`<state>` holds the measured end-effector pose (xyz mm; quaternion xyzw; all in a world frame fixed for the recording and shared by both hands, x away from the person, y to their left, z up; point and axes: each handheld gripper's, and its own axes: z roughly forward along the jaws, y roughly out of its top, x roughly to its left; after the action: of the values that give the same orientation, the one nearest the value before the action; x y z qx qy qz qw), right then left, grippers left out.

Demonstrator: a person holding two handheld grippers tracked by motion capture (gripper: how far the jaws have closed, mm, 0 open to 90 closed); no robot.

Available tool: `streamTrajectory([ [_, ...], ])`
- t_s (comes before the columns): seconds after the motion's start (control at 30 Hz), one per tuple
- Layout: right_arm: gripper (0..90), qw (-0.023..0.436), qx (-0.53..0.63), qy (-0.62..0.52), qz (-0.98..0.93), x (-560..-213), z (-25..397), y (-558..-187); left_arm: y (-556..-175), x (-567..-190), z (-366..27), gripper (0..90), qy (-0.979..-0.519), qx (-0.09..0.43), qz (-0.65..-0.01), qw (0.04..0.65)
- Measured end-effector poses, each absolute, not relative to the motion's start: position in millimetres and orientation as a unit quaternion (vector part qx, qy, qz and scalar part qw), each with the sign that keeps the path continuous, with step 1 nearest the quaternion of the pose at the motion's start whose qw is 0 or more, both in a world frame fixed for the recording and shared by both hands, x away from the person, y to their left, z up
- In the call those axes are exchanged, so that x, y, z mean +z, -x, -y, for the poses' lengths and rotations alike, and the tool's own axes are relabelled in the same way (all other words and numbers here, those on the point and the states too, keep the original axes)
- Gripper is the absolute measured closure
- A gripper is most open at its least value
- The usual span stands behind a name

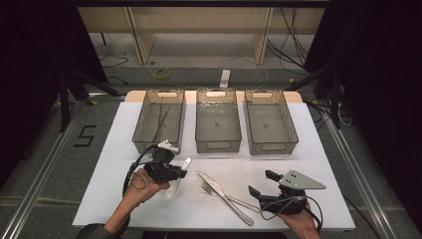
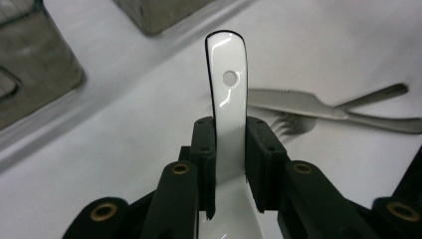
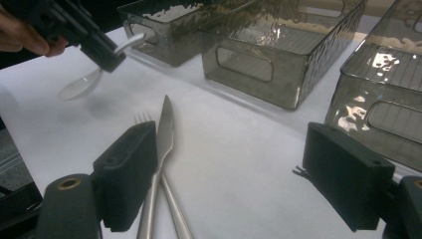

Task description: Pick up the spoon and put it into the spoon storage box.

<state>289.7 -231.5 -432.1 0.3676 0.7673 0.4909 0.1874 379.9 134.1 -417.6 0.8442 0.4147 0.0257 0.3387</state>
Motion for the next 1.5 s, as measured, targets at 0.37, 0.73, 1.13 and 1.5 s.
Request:
streamTrajectory([
  [0.37, 22.8, 0.188, 0.491, -0.37, -0.766, -432.7, 232.6, -290.4, -397.9, -386.8, -134.4, 75.5, -0.824, 0.042, -0.409, 0.39],
  [0.73, 22.8, 0.186, 0.492, -0.371, -0.766, -432.9, 232.7, -290.6, -430.9, -367.9, -123.5, 75.6, -0.809, 0.056, -0.416, 0.411],
  [1.13, 22.8, 0.185, 0.492, -0.371, -0.766, -433.1, 233.4, -290.5, -459.5, -363.5, -112.0, 76.1, -0.802, 0.069, -0.421, 0.418],
  [1.5, 22.8, 0.185, 0.493, -0.371, -0.765, -432.9, 233.6, -290.5, -484.5, -350.4, -101.7, 77.2, -0.78, 0.059, -0.432, 0.449],
])
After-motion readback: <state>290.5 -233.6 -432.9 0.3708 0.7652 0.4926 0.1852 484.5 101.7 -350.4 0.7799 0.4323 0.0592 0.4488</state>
